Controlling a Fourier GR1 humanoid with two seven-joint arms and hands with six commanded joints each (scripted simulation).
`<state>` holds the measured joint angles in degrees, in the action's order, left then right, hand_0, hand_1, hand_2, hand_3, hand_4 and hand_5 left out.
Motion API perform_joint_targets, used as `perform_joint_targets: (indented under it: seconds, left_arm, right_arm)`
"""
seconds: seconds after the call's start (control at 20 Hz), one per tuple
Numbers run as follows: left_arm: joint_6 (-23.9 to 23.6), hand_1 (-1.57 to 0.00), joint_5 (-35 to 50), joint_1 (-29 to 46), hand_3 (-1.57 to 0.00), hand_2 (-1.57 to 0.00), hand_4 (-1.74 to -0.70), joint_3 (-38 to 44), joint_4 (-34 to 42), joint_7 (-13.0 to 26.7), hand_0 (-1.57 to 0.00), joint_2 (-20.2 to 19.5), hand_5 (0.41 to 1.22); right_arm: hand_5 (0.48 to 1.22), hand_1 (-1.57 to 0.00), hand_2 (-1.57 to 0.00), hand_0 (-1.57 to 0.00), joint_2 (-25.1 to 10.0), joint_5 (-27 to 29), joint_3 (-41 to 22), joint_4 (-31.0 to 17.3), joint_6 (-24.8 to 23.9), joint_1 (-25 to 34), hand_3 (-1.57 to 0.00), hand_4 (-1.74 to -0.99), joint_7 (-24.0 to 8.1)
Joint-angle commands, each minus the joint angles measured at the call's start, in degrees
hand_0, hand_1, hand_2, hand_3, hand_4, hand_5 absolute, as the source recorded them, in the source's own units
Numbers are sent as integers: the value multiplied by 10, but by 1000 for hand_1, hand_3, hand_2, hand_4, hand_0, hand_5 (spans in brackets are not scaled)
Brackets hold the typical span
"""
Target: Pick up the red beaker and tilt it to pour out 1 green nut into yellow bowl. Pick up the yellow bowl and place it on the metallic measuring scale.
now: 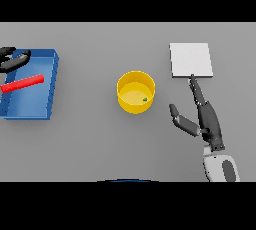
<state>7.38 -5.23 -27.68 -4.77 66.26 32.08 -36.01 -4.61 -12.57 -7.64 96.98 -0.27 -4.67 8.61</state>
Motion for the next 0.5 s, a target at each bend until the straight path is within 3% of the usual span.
perform_joint_targets:
  seconds: [0.0,0.15,0.25,0.35,0.45]
  left_arm:
    - [-5,-179,-11,-2,-176,-170,-813,-5,-6,-2,-196,-2,627]
    - [-20,-91,-22,1,-90,-87,-783,-8,-3,-20,-100,0,631]
    - [-38,-58,-25,-5,-57,-55,-778,-5,-2,-38,-64,9,633]
    - [-48,-37,-14,4,-36,-35,-784,1,10,-59,-40,17,644]
    - [-51,-23,-5,4,-23,-22,-793,7,13,-68,-25,23,657]
  right_arm:
    - [665,1,1,1,0,-5,-1,0,-3,0,1,-1157,-2]
    - [657,1,1,1,3,-13,-3,-6,-8,6,1,-1154,-10]
    - [631,1,1,1,4,-50,-18,-3,-23,10,1,-1131,-46]
    - [649,1,1,1,-20,-60,-27,-2,2,21,1,-1087,-36]
    - [665,1,1,1,-57,-76,-40,-5,39,45,1,-1088,-28]
